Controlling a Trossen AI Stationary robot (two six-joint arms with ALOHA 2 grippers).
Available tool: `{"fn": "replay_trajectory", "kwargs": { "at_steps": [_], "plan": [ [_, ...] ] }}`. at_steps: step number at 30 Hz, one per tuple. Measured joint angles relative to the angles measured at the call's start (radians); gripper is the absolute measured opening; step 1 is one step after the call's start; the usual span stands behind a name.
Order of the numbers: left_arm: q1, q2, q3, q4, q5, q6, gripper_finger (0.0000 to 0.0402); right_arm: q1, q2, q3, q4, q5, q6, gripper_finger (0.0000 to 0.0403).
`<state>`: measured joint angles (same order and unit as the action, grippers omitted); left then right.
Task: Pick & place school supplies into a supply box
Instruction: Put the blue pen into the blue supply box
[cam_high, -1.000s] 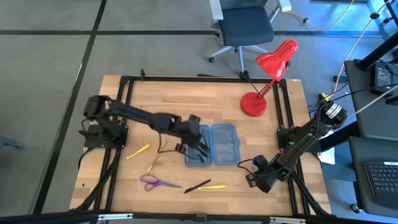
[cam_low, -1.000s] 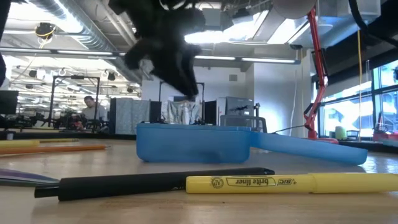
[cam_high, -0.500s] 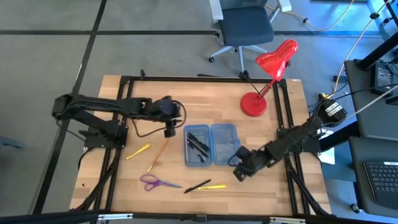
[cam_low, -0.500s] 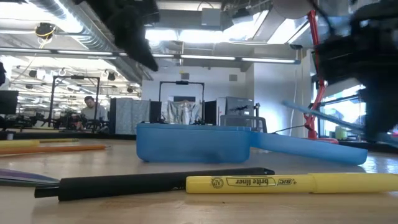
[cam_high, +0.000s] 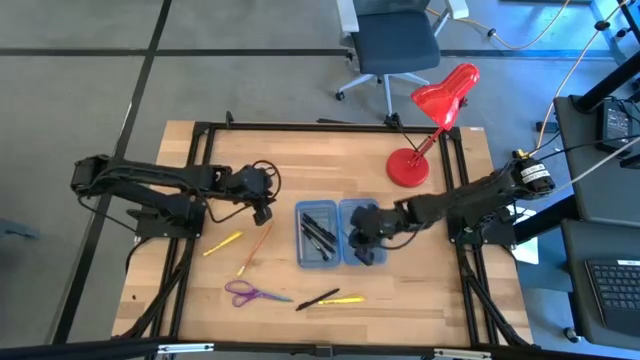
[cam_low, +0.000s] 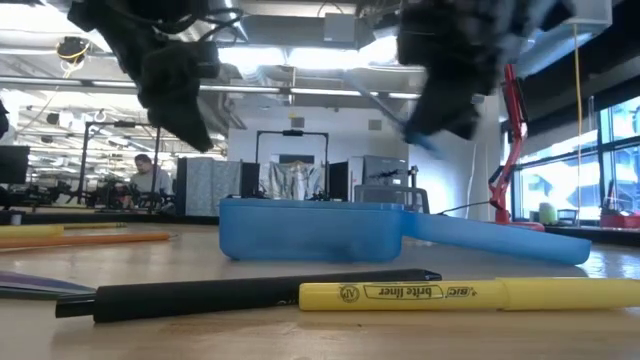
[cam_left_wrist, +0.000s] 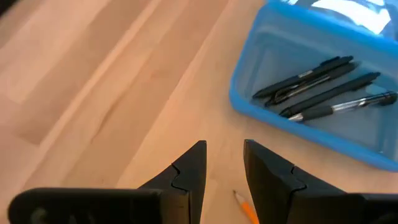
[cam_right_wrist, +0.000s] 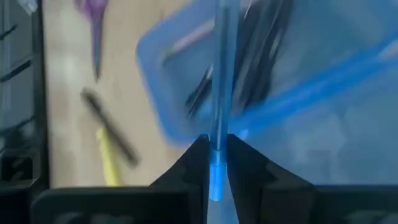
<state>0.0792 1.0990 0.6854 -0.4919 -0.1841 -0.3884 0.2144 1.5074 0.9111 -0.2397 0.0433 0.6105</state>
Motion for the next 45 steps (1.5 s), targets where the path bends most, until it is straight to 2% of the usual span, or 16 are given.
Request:
{"fn": "replay_trajectory", "kwargs": {
  "at_steps": [4,10,14,21,30,35,38,45],
  "plan": [
    [0.0,0.0,-0.01,-0.016,0.003,-0.018,0.01,-0.042,0.057,0.062,0.045,0.017,-0.095,0.0049],
    [0.0,0.0,-0.01,-0.049,0.029,-0.02,0.01,-0.075,0.217,0.199,0.022,-0.007,-0.105,0.0049],
    [0.0,0.0,-0.01,-0.09,0.027,-0.065,0.01,-0.085,0.34,0.302,-0.072,-0.069,-0.149,0.0049],
    [0.001,0.0,-0.01,-0.176,0.013,-0.158,0.01,-0.09,0.467,0.447,-0.252,-0.071,-0.124,0.0049],
    [0.002,0.0,-0.01,-0.41,-0.213,-0.395,0.01,-0.104,0.494,0.468,-0.284,-0.072,-0.088,0.0049],
    [0.001,0.0,-0.01,-0.492,-0.242,-0.512,0.01,-0.103,0.494,0.468,-0.283,-0.072,-0.092,0.0049],
    [0.006,0.001,-0.01,-0.5,-0.296,-0.515,0.01,-0.103,0.494,0.468,-0.284,-0.072,-0.092,0.0049],
    [0.112,0.054,-0.01,-0.508,-0.292,-0.494,0.01,-0.103,0.494,0.468,-0.292,-0.072,-0.095,0.0049]
  ]
}}
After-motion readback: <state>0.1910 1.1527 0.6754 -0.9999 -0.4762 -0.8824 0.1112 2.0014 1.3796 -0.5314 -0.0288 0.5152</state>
